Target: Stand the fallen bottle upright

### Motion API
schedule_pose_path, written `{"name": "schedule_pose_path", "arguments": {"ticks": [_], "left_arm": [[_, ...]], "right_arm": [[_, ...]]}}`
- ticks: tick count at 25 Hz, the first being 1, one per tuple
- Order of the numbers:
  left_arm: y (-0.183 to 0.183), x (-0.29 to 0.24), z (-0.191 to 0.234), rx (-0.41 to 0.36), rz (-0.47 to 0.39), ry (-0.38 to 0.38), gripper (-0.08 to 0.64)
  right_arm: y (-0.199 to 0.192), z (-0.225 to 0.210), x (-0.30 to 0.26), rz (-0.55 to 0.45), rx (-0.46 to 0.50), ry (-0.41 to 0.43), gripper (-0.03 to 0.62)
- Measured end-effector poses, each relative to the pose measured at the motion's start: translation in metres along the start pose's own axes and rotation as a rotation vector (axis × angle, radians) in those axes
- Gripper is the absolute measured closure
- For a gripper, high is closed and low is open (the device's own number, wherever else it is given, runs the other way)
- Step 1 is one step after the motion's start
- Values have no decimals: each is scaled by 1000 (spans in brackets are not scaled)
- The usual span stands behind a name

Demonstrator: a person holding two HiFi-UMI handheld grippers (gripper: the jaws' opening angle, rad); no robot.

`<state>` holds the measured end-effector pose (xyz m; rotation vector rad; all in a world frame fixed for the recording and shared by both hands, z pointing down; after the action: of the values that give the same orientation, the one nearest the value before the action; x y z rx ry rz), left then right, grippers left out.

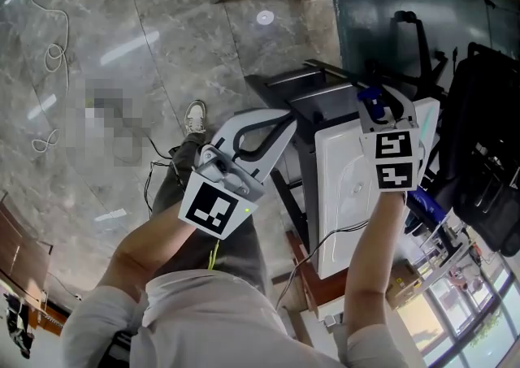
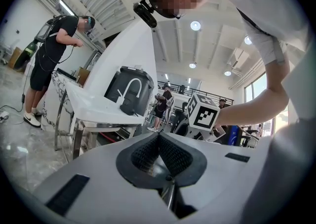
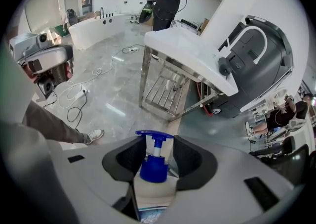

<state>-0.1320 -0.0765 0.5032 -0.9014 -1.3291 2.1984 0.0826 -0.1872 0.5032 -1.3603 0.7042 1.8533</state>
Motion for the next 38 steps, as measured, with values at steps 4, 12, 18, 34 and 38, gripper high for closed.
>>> {"name": "schedule_pose_path", "arguments": {"ticks": [4, 12, 18, 34, 38], "left_arm": [[-2, 4, 2, -4, 4, 2, 541], [5, 5, -1, -20, 0, -10, 541], [10, 4, -10, -37, -3, -26, 541], [25, 20, -34, -88, -13, -32, 541], [27, 24, -37, -88, -20, -28, 541]], "right_arm": [[-1, 1, 4, -28, -29, -14, 402], [2, 8, 12, -79, -43, -34, 403], [-3, 13, 22, -131, -71, -50, 405], [-15, 19, 64, -293, -167, -54, 408], [-16, 18, 79, -349, -196, -68, 410]]}}
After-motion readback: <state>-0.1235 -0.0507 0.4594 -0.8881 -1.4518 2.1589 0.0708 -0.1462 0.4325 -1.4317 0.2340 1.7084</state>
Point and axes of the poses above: the fingertips, and each gripper's own axes: x backward along the fingers, z to its left, y out of its top, the point moved 8 cm from there along x, backward along the fingers, and after that the axes turned 14 degrees about z, right-handed, at the moved point
